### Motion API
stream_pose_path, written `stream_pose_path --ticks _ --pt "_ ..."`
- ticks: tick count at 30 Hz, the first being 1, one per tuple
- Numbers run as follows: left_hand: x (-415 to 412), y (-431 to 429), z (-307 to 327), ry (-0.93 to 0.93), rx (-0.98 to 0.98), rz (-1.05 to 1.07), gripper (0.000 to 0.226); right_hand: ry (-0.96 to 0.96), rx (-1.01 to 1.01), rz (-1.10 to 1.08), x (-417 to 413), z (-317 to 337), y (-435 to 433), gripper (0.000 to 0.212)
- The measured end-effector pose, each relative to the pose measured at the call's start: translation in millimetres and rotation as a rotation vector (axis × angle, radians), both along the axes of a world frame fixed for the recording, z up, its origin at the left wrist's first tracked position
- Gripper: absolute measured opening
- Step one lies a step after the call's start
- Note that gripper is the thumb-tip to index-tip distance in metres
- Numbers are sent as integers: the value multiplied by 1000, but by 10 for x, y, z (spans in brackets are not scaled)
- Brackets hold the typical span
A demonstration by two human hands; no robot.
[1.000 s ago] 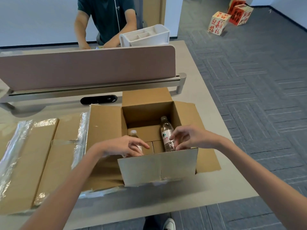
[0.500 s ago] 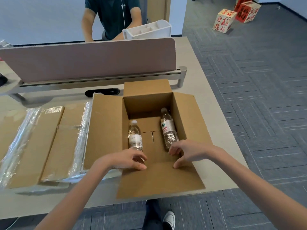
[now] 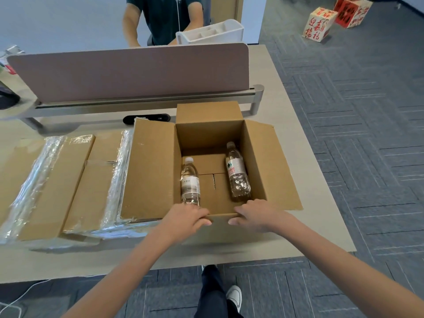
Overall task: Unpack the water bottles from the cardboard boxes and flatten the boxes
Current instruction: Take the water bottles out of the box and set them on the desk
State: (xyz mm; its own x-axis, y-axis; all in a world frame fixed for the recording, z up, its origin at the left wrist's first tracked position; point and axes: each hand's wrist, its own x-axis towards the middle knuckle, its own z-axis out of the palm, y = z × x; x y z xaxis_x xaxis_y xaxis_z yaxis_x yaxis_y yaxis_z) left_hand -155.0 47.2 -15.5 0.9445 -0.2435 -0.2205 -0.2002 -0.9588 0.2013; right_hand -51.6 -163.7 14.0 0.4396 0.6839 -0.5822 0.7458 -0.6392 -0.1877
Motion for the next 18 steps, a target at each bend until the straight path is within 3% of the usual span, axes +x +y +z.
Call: stream_pose_path --ticks 2,6,8,13,18 --pt "-55 -33 -110 -215 45 -45 38 -87 23 57 -20 -1 6 53" --pt "-169 -120 -314 -417 -44 78 26 -253 103 132 -66 -44 -10 52" --pt "-178 -182 -317 -442 -60 109 7 -269 117 133 -75 -68 -10 50" --pt "-166 -152 -304 -415 -95 80 10 -285 94 172 -45 -55 -7 49" --pt "-154 -28 -302 -411 -9 -56 16 -272 33 271 29 -10 -67 45"
